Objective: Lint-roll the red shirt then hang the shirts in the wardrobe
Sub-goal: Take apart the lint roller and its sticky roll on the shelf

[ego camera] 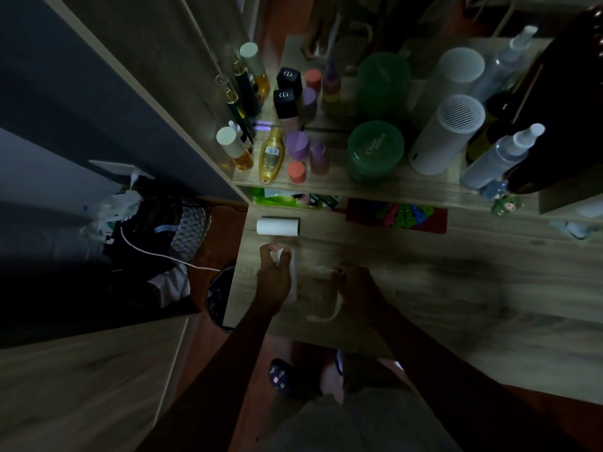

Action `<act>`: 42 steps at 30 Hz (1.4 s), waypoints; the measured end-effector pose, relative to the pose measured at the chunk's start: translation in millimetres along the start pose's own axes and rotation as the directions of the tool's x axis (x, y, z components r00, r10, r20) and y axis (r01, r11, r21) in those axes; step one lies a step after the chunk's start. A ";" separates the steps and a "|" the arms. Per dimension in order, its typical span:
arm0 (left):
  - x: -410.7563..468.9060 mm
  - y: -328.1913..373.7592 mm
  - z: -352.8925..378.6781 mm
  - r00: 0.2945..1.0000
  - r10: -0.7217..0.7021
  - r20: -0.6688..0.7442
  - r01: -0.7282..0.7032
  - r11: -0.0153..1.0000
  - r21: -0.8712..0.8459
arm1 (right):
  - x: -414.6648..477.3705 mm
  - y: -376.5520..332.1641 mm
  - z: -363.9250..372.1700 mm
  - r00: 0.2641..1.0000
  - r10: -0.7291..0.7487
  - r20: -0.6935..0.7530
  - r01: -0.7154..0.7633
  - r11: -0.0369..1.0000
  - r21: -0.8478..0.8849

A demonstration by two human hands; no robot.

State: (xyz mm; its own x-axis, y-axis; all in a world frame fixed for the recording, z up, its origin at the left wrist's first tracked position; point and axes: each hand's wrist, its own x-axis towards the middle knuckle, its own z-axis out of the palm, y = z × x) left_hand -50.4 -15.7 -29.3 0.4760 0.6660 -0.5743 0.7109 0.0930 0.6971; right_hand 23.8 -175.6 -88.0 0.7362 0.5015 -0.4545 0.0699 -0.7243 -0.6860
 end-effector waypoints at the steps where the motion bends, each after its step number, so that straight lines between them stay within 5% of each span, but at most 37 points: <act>1: 1.3 -0.6 -0.5 1.000 0.000 0.000 0.000 1.000 -0.001 | -0.5 4.1 -1.2 1.000 -0.009 0.000 0.009 1.000 -0.015; 11: 0.8 -1.0 -3.8 0.999 -0.006 0.043 0.005 1.000 0.020 | 13.1 16.0 1.3 0.999 0.049 0.018 -0.048 0.996 -0.075; 16: -3.1 5.1 -6.5 0.998 0.030 0.051 -0.030 1.000 0.006 | 12.3 -1.8 -5.4 0.989 -0.120 -0.085 0.115 0.991 -0.067; 20: -4.8 4.4 -9.0 0.995 0.030 0.097 -0.032 0.999 0.021 | 16.8 -35.7 -10.4 0.983 -0.176 -0.049 0.182 0.954 0.238; 24: -4.5 0.2 -11.4 0.982 0.034 0.188 -0.039 0.999 0.024 | 28.4 -47.5 -8.5 0.968 -0.246 0.047 0.213 0.907 0.364; 34: -11.0 9.0 -15.0 0.966 0.048 0.254 -0.059 0.998 0.035 | 42.3 -35.6 -4.0 0.945 -0.327 0.025 0.308 0.912 0.271; 38: 2.2 7.7 -16.4 0.995 -0.005 0.103 0.017 0.993 -0.117 | 50.1 -35.9 -3.2 0.982 -0.187 -0.026 0.188 0.953 0.240; 42: 12.7 2.8 -21.0 0.963 -0.262 0.069 0.269 0.888 -0.374 | 62.4 -32.0 -1.4 0.947 -0.293 -0.129 0.301 0.952 0.049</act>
State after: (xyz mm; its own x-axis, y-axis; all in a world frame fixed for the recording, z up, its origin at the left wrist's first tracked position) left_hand -53.2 8.5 -25.7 0.3078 0.5655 -0.7652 0.5654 0.5381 0.6251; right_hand 68.4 -121.8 -93.6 0.7637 0.6263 -0.1566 0.2551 -0.5157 -0.8179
